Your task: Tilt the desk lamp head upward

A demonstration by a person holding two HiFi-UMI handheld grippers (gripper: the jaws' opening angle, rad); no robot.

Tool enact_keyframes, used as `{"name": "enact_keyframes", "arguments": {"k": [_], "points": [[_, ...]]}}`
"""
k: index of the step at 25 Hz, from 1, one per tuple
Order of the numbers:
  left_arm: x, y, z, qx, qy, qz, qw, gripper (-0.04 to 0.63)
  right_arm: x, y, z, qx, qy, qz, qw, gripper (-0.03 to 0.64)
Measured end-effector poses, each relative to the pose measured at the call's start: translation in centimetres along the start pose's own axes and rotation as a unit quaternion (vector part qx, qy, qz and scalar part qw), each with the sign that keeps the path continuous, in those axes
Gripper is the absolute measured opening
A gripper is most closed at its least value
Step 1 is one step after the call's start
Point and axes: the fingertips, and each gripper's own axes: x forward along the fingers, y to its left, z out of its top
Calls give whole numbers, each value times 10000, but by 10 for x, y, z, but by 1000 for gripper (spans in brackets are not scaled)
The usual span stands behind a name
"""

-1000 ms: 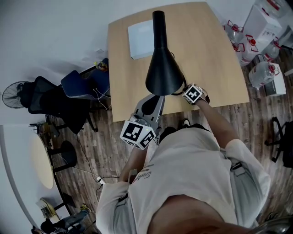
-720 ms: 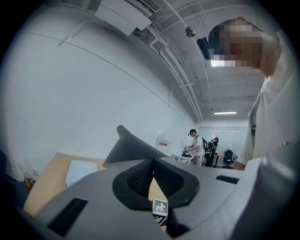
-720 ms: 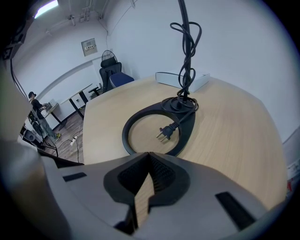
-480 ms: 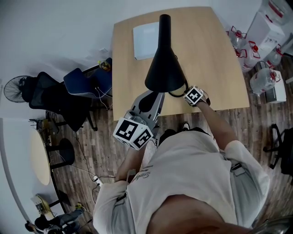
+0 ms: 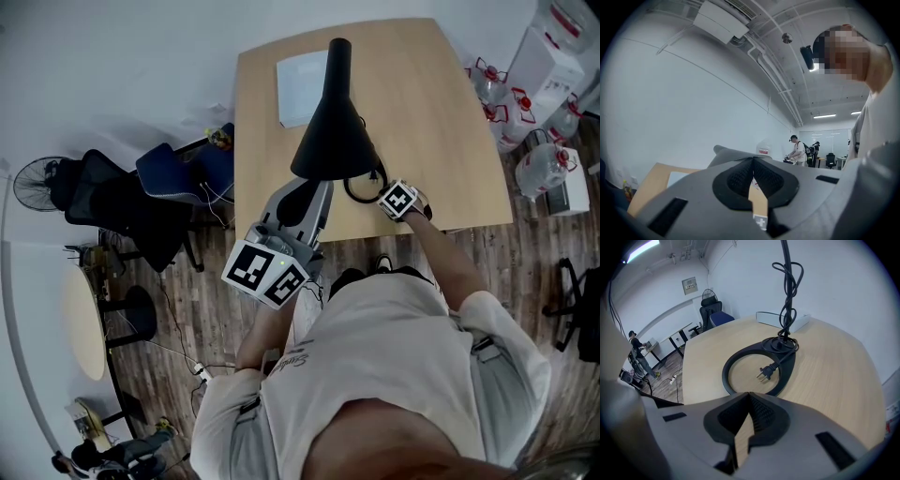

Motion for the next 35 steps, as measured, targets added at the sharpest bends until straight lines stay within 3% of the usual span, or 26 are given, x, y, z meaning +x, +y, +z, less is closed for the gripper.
{"name": "enact_keyframes", "arguments": {"k": [25,35], "points": [[17,-12,57,402,-270,-396,9980,15,3,0,-5,413,16,192,9990,-5],[22,-13,67,568,-367,-373,9970,15,3,0,-5,235,76,220,9995,-5]]}}
